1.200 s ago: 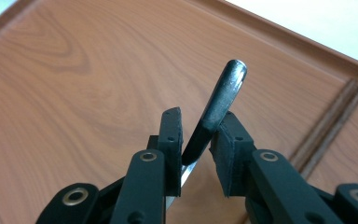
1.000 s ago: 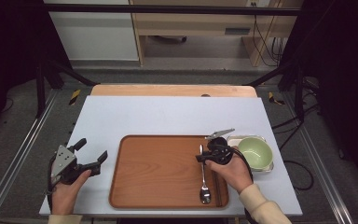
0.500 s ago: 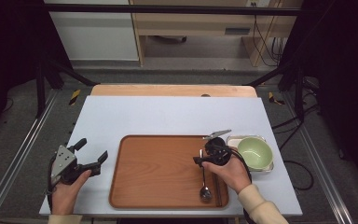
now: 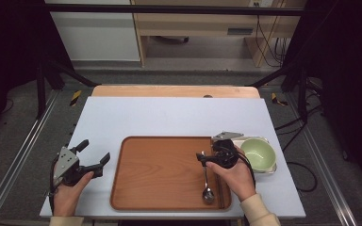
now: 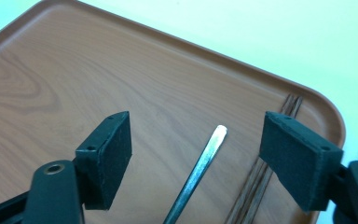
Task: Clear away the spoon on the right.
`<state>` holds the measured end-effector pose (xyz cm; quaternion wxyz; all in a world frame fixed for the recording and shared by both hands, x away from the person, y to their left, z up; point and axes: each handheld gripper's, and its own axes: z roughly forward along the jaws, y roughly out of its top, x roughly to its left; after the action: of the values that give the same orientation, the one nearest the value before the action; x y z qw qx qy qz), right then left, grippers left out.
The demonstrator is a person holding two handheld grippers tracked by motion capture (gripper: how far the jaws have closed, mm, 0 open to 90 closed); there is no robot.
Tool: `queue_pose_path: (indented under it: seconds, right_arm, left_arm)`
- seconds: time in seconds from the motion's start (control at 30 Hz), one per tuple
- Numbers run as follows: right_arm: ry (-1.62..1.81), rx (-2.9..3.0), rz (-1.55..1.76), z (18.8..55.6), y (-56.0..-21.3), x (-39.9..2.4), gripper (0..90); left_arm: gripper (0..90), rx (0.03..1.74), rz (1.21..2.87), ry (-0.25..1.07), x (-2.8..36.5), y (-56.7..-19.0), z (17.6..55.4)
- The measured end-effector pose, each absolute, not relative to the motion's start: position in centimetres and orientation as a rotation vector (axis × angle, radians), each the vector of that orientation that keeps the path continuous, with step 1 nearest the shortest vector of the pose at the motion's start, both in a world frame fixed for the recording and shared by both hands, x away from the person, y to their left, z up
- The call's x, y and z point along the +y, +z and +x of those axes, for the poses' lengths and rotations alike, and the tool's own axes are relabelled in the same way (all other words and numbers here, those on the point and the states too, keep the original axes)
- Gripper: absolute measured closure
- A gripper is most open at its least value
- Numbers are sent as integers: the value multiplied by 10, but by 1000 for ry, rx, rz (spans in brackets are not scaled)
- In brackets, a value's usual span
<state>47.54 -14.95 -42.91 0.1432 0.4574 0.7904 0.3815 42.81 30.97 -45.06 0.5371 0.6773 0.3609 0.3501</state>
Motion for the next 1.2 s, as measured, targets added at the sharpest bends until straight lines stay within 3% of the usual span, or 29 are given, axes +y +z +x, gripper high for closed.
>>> queue_pose_path:
  seconds: [0.3, 0.77, 1.2]
  right_arm:
    - [1146, 2205, 1333, 462, -435, -156, 236]
    - [1157, 2166, 1217, 451, -413, -174, 56]
    - [1157, 2024, 1271, 445, -391, -225, 116]
  left_arm:
    - [60, 854, 1627, 829, 302, -453, 431]
    - [29, 842, 1615, 818, 295, -450, 430]
    - [30, 848, 1614, 839, 298, -448, 430]
